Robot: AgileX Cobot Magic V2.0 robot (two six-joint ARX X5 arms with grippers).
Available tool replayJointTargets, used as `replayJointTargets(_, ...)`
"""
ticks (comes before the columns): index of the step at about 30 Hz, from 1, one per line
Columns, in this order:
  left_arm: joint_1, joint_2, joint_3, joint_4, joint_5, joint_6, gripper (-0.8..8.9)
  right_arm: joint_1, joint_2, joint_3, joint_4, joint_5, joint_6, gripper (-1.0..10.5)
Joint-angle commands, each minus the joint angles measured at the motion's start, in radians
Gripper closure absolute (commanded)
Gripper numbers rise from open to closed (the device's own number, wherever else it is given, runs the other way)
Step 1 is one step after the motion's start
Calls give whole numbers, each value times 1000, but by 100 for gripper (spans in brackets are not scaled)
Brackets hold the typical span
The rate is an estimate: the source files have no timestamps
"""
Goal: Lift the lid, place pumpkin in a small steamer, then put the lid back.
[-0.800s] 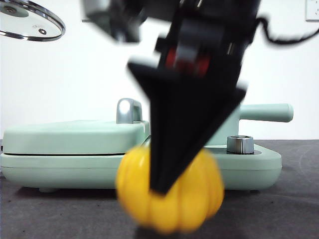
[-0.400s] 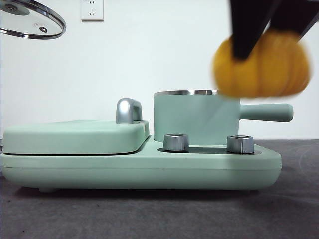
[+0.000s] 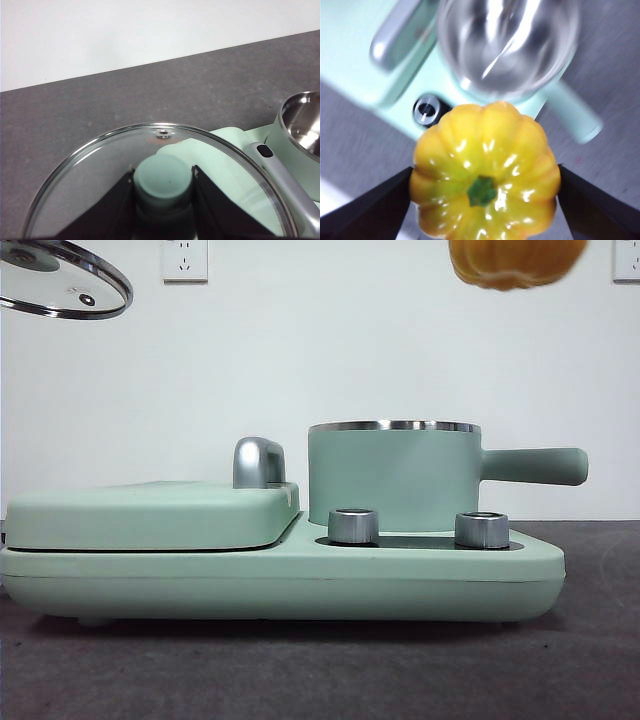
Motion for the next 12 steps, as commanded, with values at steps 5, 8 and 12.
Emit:
replayJointTargets(5, -1, 12, 19, 29, 2, -8, 803, -48, 173, 178, 23, -1, -107, 547)
replayJointTargets(8, -1, 16, 19, 29, 2, -8, 803, -53, 233, 196, 102, -8, -135, 547)
replayJointTargets(12, -1, 27, 19, 29, 2, -8, 803, -59, 316, 196, 182, -40, -151, 547)
